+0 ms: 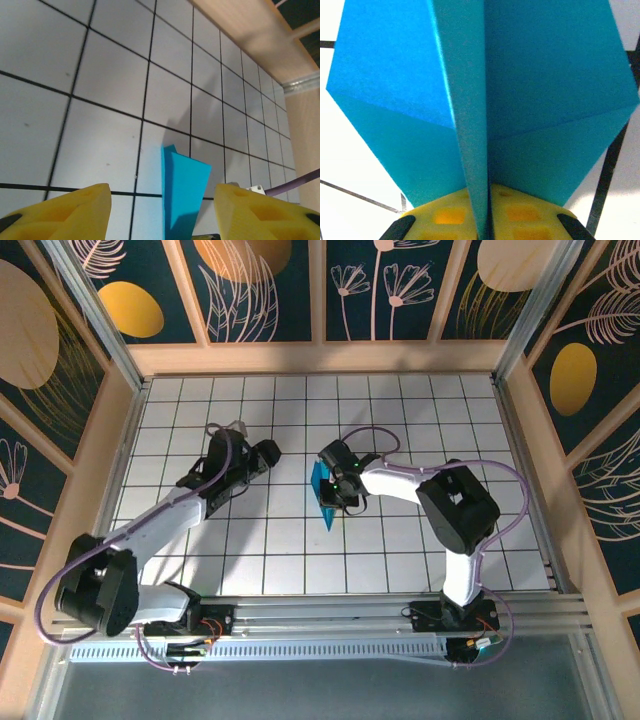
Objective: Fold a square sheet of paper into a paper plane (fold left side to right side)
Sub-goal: Pick up the paper plane at the center of the table, then place the paper plane at the top-center of the table.
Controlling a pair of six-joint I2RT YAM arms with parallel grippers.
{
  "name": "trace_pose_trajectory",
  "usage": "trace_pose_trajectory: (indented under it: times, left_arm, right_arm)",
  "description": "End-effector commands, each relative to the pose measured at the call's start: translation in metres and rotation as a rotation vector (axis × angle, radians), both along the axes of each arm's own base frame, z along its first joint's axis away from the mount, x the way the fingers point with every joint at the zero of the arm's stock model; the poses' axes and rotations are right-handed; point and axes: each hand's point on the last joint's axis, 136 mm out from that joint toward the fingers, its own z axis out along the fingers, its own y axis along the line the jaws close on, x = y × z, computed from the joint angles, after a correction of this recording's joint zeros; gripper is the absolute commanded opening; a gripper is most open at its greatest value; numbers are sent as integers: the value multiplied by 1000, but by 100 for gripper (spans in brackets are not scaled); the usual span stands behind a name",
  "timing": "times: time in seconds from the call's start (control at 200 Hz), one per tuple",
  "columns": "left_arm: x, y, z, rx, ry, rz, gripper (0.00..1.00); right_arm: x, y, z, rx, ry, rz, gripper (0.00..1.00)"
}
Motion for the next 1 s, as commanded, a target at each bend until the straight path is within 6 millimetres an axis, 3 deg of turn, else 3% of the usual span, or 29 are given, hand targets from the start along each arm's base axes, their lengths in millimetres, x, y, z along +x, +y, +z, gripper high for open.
trace_pose_trajectory:
  times: [0.0, 0.24, 0.495, 0.721, 0.996]
  left_arm:
    - [-7, 36, 8, 133, -37, 102, 60]
    - [-24, 77, 49, 268, -160, 212, 72]
    - [-41, 103, 61, 355, -202, 269, 82]
    - [-46, 104, 54, 361, -191, 262, 83]
    - [-43, 97, 49, 353, -175, 235, 84]
  right_arm:
    - [4, -3, 5, -52, -8, -41, 6]
    - [43, -13, 42, -125, -112, -69, 0]
    - [111, -37, 57, -265, -168, -82, 0]
    - [152, -36, 54, -310, -147, -73, 0]
    - [174, -23, 34, -291, -90, -73, 0]
